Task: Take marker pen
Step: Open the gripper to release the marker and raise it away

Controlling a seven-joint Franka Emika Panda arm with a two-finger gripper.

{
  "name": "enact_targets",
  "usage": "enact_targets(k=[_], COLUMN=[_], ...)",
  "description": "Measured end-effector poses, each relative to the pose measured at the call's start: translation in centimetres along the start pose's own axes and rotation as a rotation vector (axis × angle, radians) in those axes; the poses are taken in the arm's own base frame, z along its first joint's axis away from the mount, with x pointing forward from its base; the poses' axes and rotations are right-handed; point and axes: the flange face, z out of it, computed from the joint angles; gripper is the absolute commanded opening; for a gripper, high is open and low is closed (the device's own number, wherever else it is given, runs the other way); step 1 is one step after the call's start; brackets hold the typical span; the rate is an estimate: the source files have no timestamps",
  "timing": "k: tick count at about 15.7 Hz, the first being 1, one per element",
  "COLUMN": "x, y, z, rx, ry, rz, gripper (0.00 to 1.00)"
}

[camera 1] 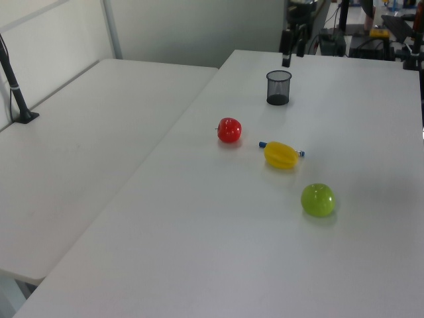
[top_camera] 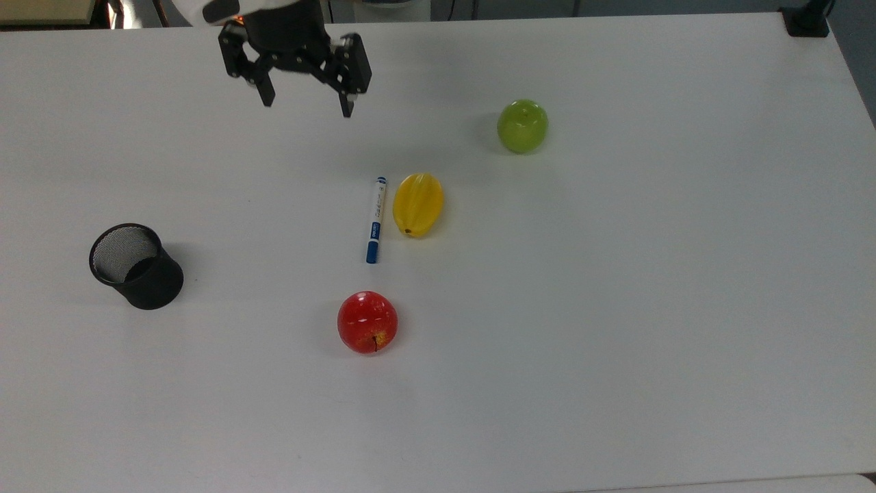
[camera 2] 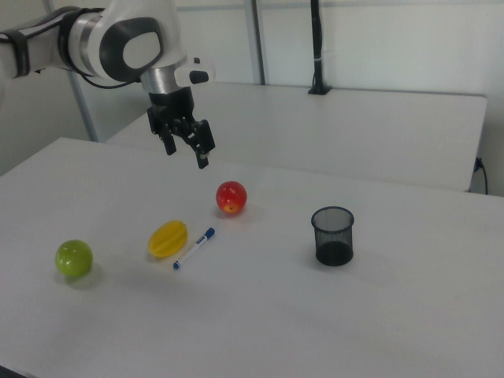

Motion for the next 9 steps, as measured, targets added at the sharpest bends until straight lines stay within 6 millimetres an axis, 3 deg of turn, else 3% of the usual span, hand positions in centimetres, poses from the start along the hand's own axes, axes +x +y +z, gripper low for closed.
enact_targets(k=[5,9], x=[-6.1,-7.3], y=[1.6,1.3], z=[-2.3,-2.0], rx=[-0.001,-0.034], ry=[-0.032,-0.060], rz=[-0.010,-0.029], gripper=[1.00,1.00])
